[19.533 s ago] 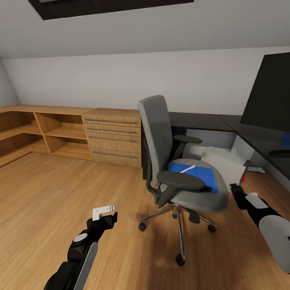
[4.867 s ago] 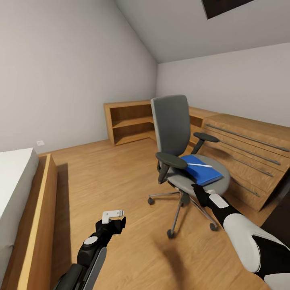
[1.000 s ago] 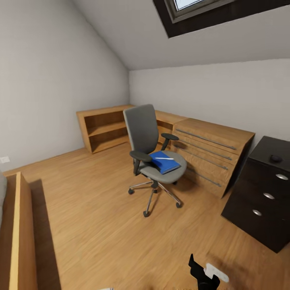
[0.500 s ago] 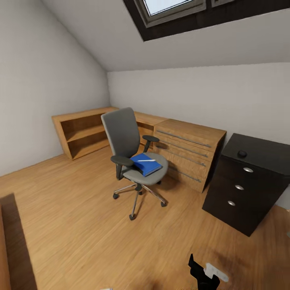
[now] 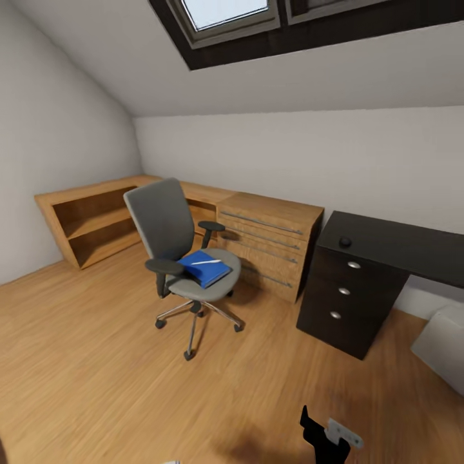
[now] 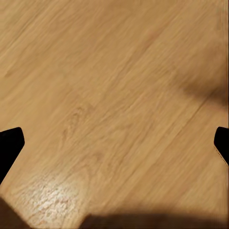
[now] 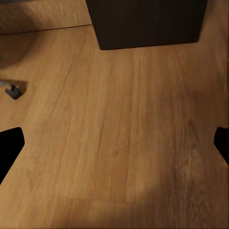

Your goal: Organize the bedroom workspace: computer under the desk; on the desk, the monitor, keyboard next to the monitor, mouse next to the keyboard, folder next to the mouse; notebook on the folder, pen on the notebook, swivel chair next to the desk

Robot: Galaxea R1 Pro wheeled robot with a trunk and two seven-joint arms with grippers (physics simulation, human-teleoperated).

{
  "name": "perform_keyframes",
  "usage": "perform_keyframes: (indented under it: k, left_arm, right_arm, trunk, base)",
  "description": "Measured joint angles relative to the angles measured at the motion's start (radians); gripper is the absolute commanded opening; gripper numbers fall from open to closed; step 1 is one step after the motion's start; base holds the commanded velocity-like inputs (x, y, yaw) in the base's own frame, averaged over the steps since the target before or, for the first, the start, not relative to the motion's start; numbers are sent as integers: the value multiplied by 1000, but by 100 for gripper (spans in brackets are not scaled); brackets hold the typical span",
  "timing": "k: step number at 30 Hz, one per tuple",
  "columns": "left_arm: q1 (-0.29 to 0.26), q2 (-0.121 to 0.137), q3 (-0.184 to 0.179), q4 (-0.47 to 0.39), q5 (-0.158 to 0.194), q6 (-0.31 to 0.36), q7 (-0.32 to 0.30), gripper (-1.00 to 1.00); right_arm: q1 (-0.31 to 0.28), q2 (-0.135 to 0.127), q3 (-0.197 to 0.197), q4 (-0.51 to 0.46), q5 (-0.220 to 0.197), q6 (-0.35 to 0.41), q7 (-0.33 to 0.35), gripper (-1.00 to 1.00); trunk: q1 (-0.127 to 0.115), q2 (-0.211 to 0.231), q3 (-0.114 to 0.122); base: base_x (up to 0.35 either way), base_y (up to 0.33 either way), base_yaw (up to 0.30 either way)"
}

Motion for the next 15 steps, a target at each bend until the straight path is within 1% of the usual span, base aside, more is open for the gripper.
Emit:
perform_keyframes:
  k: [3, 12, 15]
  left_arm:
    - [0, 0, 0, 0, 0, -1, 0, 100]
    - [0, 2, 1, 0, 0, -2, 2, 100]
    - [0, 4, 2, 0, 7, -1, 2, 100]
  right_arm:
    - [0, 1, 0, 1, 31, 0, -1, 100]
    - [0, 1, -1, 1, 50, 2, 0, 100]
    - [0, 1, -3, 0, 70, 2, 0, 100]
  trunk:
    - [-12, 21, 9]
    - [-46, 84, 38]
    - [-58, 105, 47]
  base:
    - [0, 0, -299]
    - [0, 0, -299]
    - [0, 0, -299]
